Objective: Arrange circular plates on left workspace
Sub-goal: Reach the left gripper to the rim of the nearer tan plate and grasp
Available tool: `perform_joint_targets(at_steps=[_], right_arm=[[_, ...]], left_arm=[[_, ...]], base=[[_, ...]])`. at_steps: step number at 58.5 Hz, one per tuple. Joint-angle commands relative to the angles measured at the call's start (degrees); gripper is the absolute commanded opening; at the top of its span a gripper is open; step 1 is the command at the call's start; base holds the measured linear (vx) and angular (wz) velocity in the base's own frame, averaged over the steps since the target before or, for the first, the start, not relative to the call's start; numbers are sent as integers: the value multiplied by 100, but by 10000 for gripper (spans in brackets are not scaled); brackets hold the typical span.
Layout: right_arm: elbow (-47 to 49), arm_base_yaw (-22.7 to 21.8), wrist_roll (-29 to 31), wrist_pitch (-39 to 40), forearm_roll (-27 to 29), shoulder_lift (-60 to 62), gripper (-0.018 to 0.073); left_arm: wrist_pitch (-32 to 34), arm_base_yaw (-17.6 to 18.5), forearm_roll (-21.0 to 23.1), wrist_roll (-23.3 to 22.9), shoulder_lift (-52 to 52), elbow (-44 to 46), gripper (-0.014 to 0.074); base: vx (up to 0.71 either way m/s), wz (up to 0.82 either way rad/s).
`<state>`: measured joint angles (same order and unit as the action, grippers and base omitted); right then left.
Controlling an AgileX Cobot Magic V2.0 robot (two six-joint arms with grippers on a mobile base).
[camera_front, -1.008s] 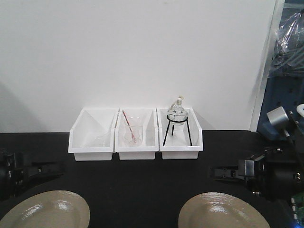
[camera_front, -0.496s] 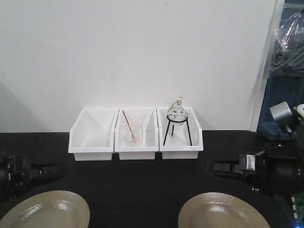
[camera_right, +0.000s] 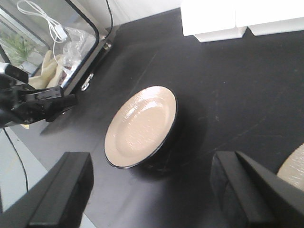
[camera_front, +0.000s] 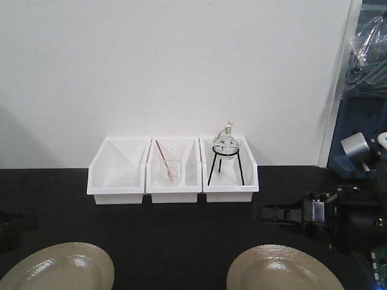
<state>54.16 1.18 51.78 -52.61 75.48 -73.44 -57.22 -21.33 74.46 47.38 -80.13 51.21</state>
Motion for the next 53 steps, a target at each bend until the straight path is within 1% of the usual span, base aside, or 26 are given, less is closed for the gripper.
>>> perform_joint_targets(at_steps=[1, 5, 10, 13, 16, 21, 26, 36, 40, 41, 44, 53], right_arm=[[194, -30, 39, -42, 247, 120, 559], [194, -30, 39, -42, 166, 120, 554], [194, -30, 39, -47, 15, 120, 554], [194, -30, 39, -47, -98, 120, 554], [194, -30, 39, -47, -192, 120, 554], [194, -30, 33, -9, -213, 120, 554], [194, -30, 33, 45, -213, 120, 554], [194, -30, 33, 61, -213, 120, 554], [194, -30, 33, 61, -213, 120, 554], [194, -30, 33, 61, -213, 120, 554], [194, -30, 33, 61, -233, 120, 554], [194, -30, 38, 61, -268, 120, 554]], left_arm=[[-359, -537, 161, -71, -117, 187, 512], [-359, -984, 92, -71, -324, 187, 512], [-359, -1407, 87, -65, -512, 187, 512], [-359, -1588, 75, -39, -588, 187, 512], [-318, -1753, -37, -5, -666, 187, 512], [-191, -1877, -406, 43, -817, 187, 512], [-79, -1876, -658, 56, -986, 187, 512], [-102, -1858, -701, 252, -1461, 181, 512], [-90, -1766, -701, 310, -1657, 181, 503], [-82, -1597, -695, 450, -1843, 181, 495], [-73, -1472, -695, 519, -1947, 181, 491], [-32, -1239, -681, 661, -2166, 181, 491]], base=[[0, 0], [0, 0], [0, 0], [0, 0], [0, 0], [0, 0], [0, 0], [0, 0], [0, 0], [0, 0], [0, 0], [0, 0]])
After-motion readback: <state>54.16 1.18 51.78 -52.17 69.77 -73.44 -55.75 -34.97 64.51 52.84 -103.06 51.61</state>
